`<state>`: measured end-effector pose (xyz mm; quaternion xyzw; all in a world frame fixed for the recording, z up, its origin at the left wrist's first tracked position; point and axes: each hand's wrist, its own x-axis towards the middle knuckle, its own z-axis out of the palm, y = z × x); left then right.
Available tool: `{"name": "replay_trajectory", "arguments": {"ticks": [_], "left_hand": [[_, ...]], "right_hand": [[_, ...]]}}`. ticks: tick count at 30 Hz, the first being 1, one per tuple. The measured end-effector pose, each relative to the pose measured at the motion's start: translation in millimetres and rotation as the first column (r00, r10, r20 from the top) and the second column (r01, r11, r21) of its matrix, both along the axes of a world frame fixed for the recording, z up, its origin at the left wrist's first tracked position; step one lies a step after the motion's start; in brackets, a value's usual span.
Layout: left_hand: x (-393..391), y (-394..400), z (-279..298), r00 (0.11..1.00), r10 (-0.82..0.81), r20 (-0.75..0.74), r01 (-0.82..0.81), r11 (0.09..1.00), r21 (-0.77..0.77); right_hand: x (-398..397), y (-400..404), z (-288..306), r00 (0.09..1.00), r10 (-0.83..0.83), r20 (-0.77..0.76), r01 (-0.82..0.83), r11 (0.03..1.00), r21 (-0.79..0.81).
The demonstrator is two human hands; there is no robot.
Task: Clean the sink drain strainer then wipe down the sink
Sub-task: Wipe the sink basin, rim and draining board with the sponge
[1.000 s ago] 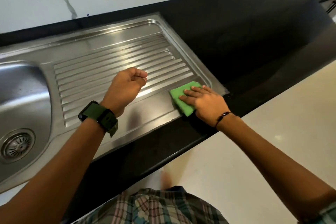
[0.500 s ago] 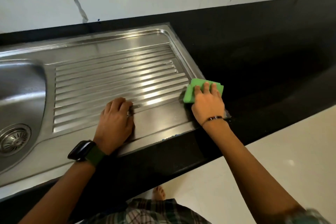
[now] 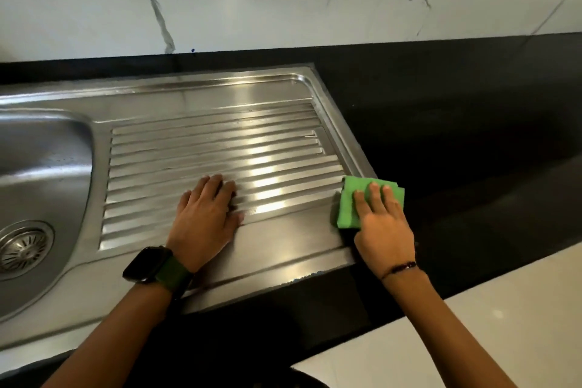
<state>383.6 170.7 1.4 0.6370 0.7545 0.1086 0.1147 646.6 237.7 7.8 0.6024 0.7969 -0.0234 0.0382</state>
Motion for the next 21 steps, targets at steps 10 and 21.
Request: {"name": "replay_trajectory", "arguments": {"ticks": [10,21], "left_hand": [[-12.5,11.2,-2.0,0.997,-0.062,0.035,0.065,0.992,-0.104],[-13.5,10.5,-12.8,0.999,-0.011,0.042,0.015,0.996,-0.093]], "right_hand": [[-111.2,146.5,6.7,0.999,0.004,-0.036,-0.004,1.000,0.007],[-135.9,206.2,0.4,0.995,0.088,-0.054,-0.087,0.996,0.022]]}}
